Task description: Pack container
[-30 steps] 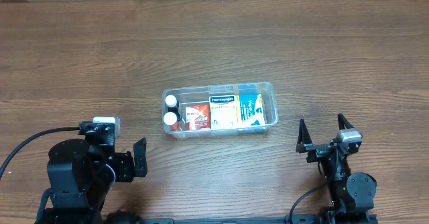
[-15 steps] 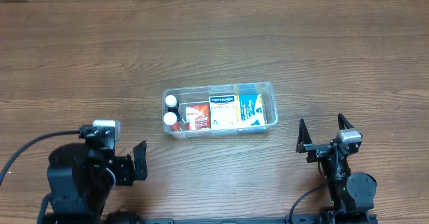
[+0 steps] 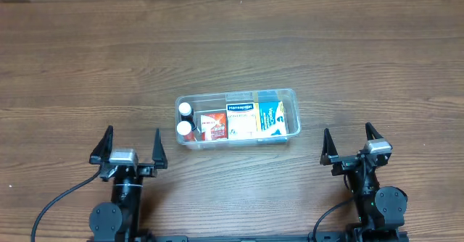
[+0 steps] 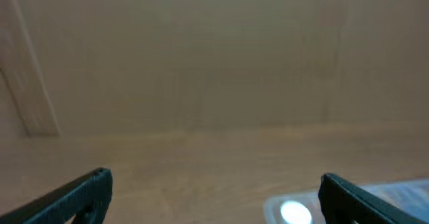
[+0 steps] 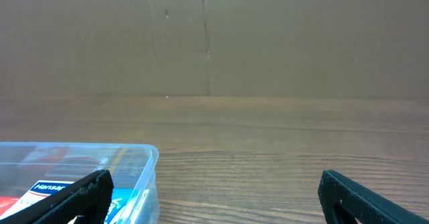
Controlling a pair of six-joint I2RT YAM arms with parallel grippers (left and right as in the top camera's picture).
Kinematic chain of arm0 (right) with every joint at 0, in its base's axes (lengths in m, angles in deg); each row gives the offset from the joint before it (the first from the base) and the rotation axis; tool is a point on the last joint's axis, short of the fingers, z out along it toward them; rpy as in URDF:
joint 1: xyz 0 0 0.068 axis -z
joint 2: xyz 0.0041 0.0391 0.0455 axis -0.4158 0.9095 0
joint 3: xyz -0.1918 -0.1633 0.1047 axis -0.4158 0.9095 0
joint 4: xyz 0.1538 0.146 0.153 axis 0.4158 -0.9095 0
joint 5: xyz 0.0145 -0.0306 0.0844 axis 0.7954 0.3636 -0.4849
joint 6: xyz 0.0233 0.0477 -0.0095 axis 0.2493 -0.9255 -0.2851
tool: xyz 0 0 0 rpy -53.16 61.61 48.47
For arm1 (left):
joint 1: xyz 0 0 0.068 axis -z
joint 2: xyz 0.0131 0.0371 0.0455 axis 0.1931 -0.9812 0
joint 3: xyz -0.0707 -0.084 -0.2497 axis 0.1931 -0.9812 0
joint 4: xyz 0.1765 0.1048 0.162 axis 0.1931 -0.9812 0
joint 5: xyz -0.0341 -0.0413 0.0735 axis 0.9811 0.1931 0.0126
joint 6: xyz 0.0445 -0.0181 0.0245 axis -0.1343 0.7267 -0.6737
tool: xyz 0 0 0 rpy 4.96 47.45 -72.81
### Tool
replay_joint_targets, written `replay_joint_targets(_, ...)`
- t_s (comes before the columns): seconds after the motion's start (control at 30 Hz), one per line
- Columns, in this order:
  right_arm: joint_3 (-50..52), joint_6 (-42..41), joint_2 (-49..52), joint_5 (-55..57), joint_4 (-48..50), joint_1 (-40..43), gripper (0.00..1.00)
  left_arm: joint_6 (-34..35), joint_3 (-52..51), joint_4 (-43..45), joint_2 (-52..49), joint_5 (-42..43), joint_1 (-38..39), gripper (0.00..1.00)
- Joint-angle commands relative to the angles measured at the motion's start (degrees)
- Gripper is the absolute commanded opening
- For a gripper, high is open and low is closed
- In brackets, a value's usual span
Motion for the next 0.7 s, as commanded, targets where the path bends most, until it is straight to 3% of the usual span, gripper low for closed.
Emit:
replay_joint_targets(0.0,0.6,0.2,-0.5,-0.3,0.3,-0.4,1.0,-1.4,-4.4,-1.5,0.6,-2.2,0.3,1.0)
replay_joint_targets(0.1,0.6,0.2,-0.5,-0.3,0.3,-0.4,1.0,-1.2,-4.3,-6.3,0.5,-1.6,0.5,1.0)
replay_joint_targets(0.67,0.6,0.2,-0.5,-0.3,0.3,-0.4,1.0,-1.3,-4.3,-6.3,0.5,-1.6,0.4,1.0)
